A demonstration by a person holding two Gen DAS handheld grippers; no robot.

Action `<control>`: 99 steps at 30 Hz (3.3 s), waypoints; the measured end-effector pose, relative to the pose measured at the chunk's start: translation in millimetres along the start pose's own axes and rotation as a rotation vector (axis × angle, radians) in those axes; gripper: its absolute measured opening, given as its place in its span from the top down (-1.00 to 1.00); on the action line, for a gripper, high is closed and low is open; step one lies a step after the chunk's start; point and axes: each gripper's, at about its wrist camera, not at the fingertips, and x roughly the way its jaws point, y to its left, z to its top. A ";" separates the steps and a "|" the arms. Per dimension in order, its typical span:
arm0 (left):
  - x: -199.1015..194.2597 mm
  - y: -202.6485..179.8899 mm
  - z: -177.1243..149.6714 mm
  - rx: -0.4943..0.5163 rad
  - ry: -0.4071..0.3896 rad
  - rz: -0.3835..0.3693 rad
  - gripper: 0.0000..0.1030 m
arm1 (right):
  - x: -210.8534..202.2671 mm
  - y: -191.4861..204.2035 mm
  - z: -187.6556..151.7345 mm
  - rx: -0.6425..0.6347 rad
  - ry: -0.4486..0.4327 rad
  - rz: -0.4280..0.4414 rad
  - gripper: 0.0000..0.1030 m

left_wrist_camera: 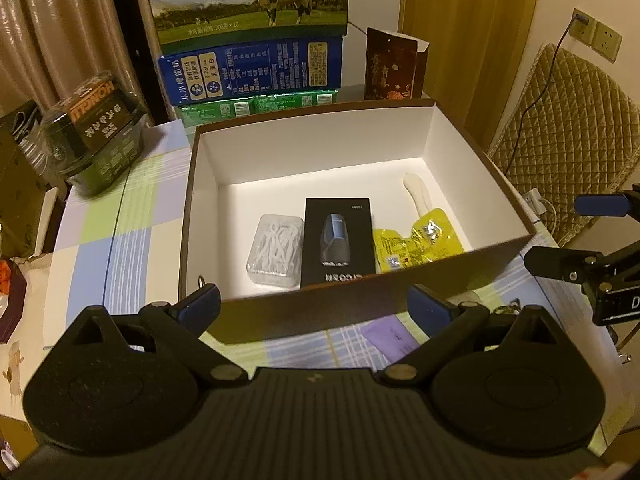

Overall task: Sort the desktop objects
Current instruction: 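Withdraw both tools from the box toward the remaining items on the table, then grasp the red candy with the right tool while the left tool grasps the green card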

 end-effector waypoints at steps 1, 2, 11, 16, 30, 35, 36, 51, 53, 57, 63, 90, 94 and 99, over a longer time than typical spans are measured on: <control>-4.6 -2.0 -3.1 -0.004 -0.003 0.002 -0.91 | -4.1 1.6 -2.8 -0.006 -0.002 0.003 -0.96; -8.4 -3.5 -5.9 -0.008 -0.006 0.004 -0.91 | -7.8 3.0 -5.2 -0.014 -0.005 0.003 -0.96; -50.1 -18.0 -41.9 -0.053 -0.039 0.036 -0.91 | -44.4 16.3 -36.0 -0.067 -0.022 0.018 -0.96; -75.7 -28.9 -65.6 -0.076 -0.064 0.050 -0.91 | -65.3 21.6 -56.1 -0.067 -0.024 0.040 -0.96; -120.0 -60.0 -125.6 -0.135 -0.064 0.070 -0.91 | -100.4 16.0 -115.0 -0.048 0.011 0.108 -0.96; -122.9 -68.9 -151.6 -0.172 -0.040 0.069 -0.91 | -102.0 8.4 -141.5 -0.007 0.053 0.137 -0.96; -122.5 -70.2 -157.2 -0.184 -0.032 0.068 -0.91 | -102.2 7.5 -146.4 -0.003 0.059 0.137 -0.96; -114.6 -90.9 -206.2 -0.257 0.037 0.051 -0.89 | -103.3 -13.0 -198.5 0.065 0.113 0.102 -0.96; -112.7 -91.1 -209.1 -0.260 0.044 0.047 -0.88 | -100.3 -12.3 -201.5 0.062 0.123 0.102 -0.96; -105.5 -86.4 -210.4 -0.268 0.058 0.051 -0.85 | -91.6 -10.1 -201.9 0.067 0.138 0.108 -0.96; -90.5 -74.9 -206.6 -0.261 0.074 0.059 -0.84 | -73.9 -0.2 -193.2 0.073 0.143 0.128 -0.96; -0.9 0.8 -154.2 -0.182 0.177 -0.023 -0.82 | 38.5 47.0 -147.4 0.113 0.203 0.171 -0.42; 9.0 4.4 -147.1 -0.164 0.188 -0.039 -0.82 | 47.4 47.1 -145.3 0.129 0.200 0.180 -0.34; 18.1 6.9 -138.7 -0.143 0.195 -0.055 -0.82 | 59.3 49.2 -147.0 0.123 0.221 0.187 -0.01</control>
